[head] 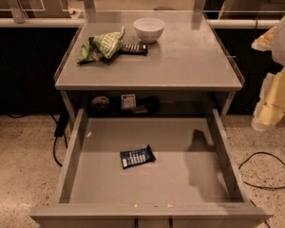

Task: Pick rxbar blueberry from top drawer and place on counter

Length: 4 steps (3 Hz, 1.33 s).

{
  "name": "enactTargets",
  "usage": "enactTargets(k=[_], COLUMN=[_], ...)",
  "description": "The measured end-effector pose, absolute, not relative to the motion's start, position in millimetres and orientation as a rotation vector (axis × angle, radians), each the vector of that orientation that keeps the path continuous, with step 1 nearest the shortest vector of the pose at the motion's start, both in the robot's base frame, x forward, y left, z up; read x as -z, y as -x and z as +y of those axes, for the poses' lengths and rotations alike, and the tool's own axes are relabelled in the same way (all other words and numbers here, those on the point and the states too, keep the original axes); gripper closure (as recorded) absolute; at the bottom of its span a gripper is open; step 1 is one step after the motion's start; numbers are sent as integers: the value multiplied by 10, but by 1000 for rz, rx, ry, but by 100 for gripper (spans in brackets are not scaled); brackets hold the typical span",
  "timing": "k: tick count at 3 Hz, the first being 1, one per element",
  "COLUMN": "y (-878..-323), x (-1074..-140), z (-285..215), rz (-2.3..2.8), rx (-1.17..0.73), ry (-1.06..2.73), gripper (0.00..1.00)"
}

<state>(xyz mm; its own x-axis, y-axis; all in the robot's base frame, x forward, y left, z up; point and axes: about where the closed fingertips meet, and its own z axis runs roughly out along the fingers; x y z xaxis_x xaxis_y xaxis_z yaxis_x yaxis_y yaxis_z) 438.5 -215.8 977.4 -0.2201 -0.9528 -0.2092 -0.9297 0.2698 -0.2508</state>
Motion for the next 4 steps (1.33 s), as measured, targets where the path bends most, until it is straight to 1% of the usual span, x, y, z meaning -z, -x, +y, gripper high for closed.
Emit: enactTargets(k=[1,2,4], y=[-4386,-4476,-4778], x=[-9773,-9550,-8781], z=[-2156,-2077,-1616], rz=[2226,2230,2162], rx=[102,73,-59], ry=[1721,1722,1818], gripper=[0,0,0])
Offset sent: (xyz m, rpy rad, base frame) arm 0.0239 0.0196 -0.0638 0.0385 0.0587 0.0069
